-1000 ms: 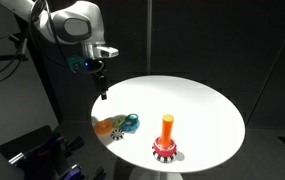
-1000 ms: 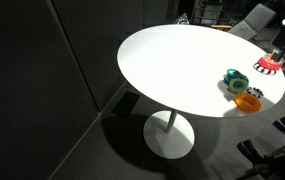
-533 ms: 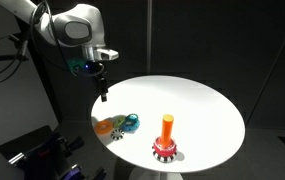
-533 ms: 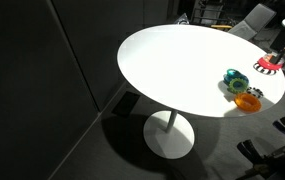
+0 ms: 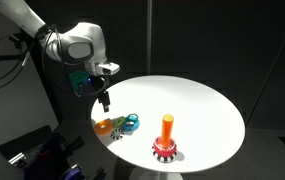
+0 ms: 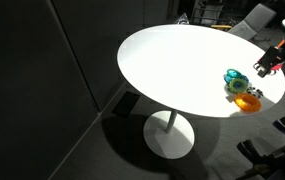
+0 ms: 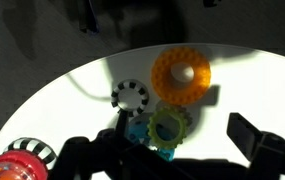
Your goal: Pick up the orange ring and put it on the ring holder
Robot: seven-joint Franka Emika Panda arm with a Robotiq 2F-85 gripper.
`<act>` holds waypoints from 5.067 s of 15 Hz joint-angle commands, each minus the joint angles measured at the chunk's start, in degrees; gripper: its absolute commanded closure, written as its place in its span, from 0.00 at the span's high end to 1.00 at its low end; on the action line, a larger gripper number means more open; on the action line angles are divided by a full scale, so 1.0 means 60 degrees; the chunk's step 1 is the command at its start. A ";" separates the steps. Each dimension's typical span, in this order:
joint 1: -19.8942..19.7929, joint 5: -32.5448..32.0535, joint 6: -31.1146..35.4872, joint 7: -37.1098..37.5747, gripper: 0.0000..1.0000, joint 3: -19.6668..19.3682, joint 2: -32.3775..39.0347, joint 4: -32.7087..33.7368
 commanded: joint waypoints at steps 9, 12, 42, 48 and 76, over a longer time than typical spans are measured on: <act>0.0116 0.0775 0.2096 -0.0850 1.00 -0.0287 0.1638 -0.0495; 0.0181 0.0701 0.2611 -0.0787 1.00 -0.0283 0.2088 -0.0491; 0.0478 0.1598 0.4105 -0.1422 1.00 -0.0353 0.2901 -0.0614; 0.0340 0.2155 0.4271 -0.1863 1.00 -0.0213 0.2797 -0.0593; 0.0248 0.2364 0.4303 -0.2268 1.00 0.0010 0.3344 -0.0483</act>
